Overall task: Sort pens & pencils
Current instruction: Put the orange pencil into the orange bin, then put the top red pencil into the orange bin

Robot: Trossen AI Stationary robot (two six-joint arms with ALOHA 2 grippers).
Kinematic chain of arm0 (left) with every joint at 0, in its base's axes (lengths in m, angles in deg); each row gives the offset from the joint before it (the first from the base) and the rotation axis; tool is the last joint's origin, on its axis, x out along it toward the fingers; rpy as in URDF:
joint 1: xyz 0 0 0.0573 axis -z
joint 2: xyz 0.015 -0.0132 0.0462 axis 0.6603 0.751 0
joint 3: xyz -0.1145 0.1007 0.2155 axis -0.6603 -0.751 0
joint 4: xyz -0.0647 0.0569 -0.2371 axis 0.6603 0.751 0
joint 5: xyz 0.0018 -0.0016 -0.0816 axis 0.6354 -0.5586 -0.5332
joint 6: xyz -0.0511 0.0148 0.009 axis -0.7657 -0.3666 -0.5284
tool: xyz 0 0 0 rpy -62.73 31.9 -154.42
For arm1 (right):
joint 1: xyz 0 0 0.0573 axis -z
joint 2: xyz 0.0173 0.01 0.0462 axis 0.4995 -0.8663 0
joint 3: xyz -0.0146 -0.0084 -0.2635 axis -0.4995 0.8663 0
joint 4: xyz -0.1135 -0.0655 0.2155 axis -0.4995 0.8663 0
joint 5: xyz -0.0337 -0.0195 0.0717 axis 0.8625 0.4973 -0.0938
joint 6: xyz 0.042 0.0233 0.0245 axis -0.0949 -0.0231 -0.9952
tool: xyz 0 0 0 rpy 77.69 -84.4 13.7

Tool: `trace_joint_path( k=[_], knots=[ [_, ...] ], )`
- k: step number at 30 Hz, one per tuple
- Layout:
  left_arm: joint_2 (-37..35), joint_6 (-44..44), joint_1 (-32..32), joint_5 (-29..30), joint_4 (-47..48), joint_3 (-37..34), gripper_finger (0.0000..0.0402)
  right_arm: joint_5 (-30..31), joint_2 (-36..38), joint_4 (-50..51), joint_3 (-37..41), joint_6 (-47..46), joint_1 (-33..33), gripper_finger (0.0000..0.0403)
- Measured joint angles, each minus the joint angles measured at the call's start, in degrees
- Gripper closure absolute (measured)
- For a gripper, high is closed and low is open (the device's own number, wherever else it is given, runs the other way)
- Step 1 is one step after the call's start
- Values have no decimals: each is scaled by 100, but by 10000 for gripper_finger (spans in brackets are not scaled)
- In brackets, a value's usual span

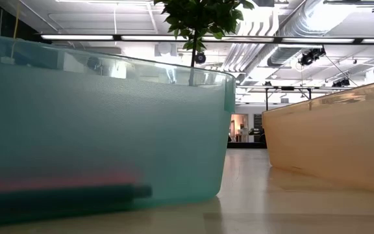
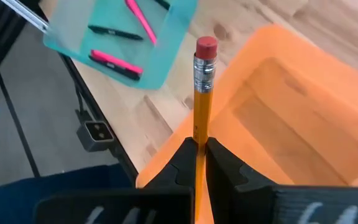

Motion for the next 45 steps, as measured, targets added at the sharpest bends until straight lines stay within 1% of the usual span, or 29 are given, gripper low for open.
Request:
trace_joint_path(
  k=[2, 6, 9, 15, 20, 23, 27, 30, 33, 35, 38, 40, 43, 45],
  knots=[
    [0, -36, 0, 0, 15, 0, 401, -113, -46, -4, 0, -1, 1, 403],
    [0, -57, 0, 0, 31, 0, 401, -147, -70, 48, 0, -134, 1, 397],
    [0, -63, 0, 0, 31, 0, 401, -148, -70, 166, 0, -211, -9, 377],
    [0, -62, 0, 0, 31, 0, 401, -156, -70, 166, 0, -212, -22, 322],
    [0, -60, 0, 1, 104, 0, 401, -114, -70, 233, -2, -213, -22, 302],
    [0, -154, 0, 147, 552, 2, 401, 55, -70, 271, -2, -208, -20, 300],
    [0, -526, -4, 618, 1578, 2, 401, 456, -70, 388, -2, -131, 47, 300],
    [0, -756, -7, 908, 2149, 2, 401, 997, -67, 402, -2, -29, 174, 300],
    [0, -790, -53, 959, 2436, 2, 401, 1437, -64, 162, -2, 360, 393, 300],
    [73, -731, -261, 812, 2582, 2, 401, 1477, -57, -109, -2, 820, 616, 300],
    [225, -570, -706, 396, 2891, -1, 401, 1351, -54, -661, -2, 1672, 1010, 300],
    [364, -275, -1070, 32, 2873, 2, 401, 1190, -54, -957, -4, 2222, 1255, 300],
    [564, 271, -1575, -508, 2758, 0, 401, 939, -50, -1043, -4, 2615, 1583, 300],
    [681, 550, -1886, -700, 2725, -2, 401, 915, -50, -1045, -4, 2770, 1739, 300]
  ],
)
